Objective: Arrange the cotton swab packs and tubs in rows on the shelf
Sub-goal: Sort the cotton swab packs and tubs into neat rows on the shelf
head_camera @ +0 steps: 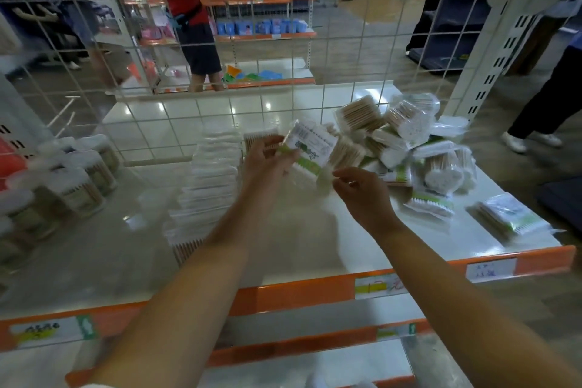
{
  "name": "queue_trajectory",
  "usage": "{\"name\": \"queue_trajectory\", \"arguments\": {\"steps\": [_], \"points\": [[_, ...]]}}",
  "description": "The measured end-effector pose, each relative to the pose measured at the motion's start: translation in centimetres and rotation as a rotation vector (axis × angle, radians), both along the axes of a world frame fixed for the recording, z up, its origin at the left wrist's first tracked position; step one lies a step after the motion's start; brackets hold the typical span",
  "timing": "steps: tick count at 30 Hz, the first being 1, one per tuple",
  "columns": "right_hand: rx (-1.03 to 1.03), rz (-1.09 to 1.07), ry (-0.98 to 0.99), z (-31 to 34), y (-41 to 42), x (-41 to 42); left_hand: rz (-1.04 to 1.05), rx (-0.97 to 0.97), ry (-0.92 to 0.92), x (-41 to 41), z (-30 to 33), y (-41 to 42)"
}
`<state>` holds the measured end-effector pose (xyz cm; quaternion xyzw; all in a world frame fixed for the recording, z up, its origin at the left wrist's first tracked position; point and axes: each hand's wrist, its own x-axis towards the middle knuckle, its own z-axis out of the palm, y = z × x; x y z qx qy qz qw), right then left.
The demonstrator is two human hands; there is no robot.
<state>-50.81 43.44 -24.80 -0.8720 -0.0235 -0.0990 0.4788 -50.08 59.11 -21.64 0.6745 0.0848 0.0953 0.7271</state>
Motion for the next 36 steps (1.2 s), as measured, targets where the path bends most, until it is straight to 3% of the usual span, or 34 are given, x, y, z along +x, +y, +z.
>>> {"name": "queue_trajectory", "arguments": {"steps": [8, 13, 20, 25, 31, 36], "points": [[0.025, 0.028, -0.109, 1.5, 0.2, -0.7, -0.083, -0.097, -0.121, -0.6, 3.4, 1.3], [0.061, 0.031, -0.102, 1.1, 0.3, -0.5, -0.165, 0.074, -0.113, -0.3, 4.7, 2.2], [0.457, 0.19, -0.149, 3.2, 1.4, -1.8, -0.327, 0.198, -0.097, -0.6, 4.7, 3.3], [0.417, 0.334, -0.157, 4.2, 1.8, -1.8, -0.365, 0.266, -0.107, -0.4, 4.5, 3.7], [0.518, 0.309, -0.071, 3.8, 2.3, -1.5, -0.286, 0.251, -0.115, -0.3, 4.3, 3.8], [0.834, 0.271, 0.06, 3.8, 2.7, -1.4, -0.163, 0.116, -0.051, -0.3, 3.1, 3.5]]}}
